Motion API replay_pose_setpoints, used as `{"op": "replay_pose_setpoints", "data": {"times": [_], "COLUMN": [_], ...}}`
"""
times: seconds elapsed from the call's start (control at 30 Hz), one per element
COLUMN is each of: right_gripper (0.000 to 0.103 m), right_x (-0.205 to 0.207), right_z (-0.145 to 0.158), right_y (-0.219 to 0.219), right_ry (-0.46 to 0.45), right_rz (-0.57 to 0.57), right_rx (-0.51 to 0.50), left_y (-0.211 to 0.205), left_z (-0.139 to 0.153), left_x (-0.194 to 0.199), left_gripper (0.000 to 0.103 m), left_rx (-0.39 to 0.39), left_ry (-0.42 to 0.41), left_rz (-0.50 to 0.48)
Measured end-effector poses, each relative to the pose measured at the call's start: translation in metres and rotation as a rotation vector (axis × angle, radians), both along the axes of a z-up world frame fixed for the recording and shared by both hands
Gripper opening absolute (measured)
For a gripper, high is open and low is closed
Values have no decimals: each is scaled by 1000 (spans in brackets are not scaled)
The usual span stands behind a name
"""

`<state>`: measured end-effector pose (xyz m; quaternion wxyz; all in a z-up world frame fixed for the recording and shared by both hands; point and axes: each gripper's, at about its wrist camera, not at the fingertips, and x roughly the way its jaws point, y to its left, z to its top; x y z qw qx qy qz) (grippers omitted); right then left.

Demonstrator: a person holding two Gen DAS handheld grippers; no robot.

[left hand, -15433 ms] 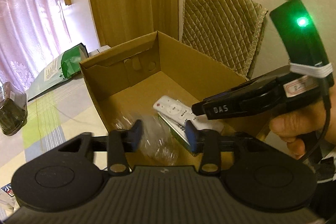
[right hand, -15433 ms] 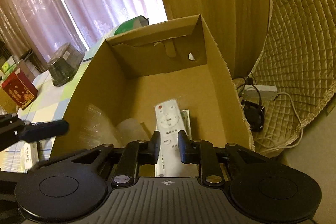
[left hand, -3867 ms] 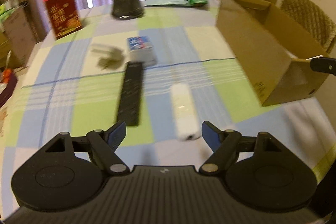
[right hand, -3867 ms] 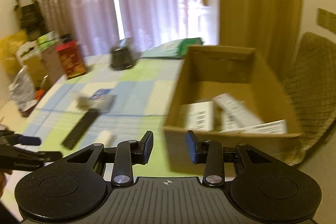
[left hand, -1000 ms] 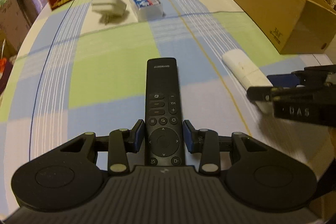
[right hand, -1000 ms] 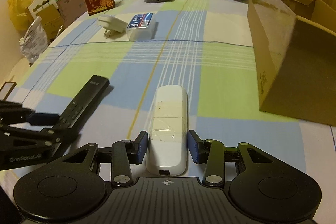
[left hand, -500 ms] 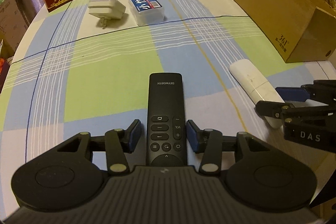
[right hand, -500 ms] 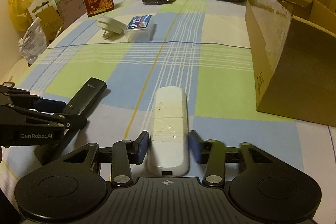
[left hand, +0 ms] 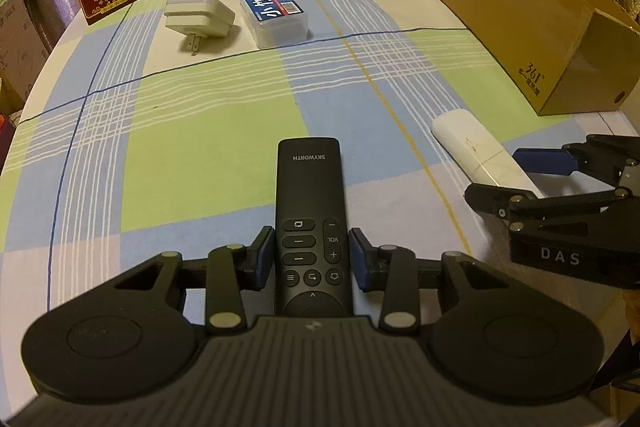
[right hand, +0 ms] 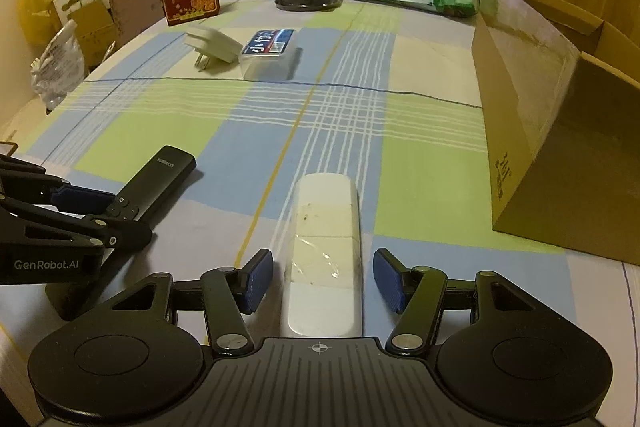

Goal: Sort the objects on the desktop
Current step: 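Hold the black and white remotes lifted above the table with both tools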

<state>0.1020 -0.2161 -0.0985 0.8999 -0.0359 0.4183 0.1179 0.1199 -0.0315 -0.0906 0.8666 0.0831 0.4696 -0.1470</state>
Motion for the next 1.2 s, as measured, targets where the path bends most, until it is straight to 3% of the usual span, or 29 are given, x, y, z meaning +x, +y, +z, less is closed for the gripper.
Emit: {"op": "replay_pose_setpoints", "data": {"times": [0.63, 1.1, 1.2], "right_gripper": [60, 59, 45], "right_x": [-5, -7, -8], "right_z": [-1, 0, 0], "right_y": [1, 1, 1], "right_ry": [-6, -1, -6], "right_rz": [-3, 0, 3], "right_rx": [-18, -22, -28], "left_y": [-3, -2, -1], "left_z": [-1, 0, 0], "left_x": [-1, 1, 1], "left_gripper": [38, 34, 34], "left_rx": [10, 5, 6], "left_ry": [-11, -2, 0], "left_rz": [9, 2, 2]}}
